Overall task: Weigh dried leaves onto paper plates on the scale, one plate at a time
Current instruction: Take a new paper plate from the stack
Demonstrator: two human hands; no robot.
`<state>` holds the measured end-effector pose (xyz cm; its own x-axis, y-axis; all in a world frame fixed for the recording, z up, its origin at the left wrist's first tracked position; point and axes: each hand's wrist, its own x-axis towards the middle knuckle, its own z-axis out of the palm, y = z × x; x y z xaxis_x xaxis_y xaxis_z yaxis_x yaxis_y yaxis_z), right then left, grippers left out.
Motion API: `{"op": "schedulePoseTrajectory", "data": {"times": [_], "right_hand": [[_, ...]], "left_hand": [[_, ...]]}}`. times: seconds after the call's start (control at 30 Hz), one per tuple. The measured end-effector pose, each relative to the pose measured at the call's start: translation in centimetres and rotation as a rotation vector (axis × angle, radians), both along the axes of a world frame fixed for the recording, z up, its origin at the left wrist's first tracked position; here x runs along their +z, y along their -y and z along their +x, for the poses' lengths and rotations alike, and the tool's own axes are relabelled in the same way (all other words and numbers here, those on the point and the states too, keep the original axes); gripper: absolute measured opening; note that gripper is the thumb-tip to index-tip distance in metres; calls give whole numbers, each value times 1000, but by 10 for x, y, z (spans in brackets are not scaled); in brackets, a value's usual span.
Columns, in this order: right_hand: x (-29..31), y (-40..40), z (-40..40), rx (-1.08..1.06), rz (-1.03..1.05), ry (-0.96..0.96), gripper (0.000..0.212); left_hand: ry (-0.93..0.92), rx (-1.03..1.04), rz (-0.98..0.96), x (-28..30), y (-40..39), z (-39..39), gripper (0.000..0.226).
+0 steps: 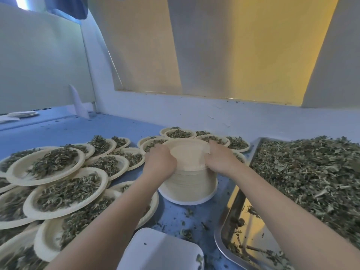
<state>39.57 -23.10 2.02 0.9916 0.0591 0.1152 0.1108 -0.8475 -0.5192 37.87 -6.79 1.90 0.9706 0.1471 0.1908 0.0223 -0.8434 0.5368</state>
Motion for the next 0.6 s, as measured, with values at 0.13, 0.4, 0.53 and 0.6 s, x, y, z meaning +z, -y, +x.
{"op": "schedulePoseTrajectory", "data": {"times": [0.13,0.4,0.53,0.6], "right_hand": [[8,0,-2,4,21,17,42],[37,27,-38,-98,107,133,59],[40,39,-68,-145,168,143,57],[40,33,-85,-131,205,130,56]], "left_hand": [[22,-9,1,13,-1,-4,30],[178,63,-125,37,-35,-36,23],[140,21,-151,30,-44,-66,17],[122,-41,-211,25,-38,-82,16]]}}
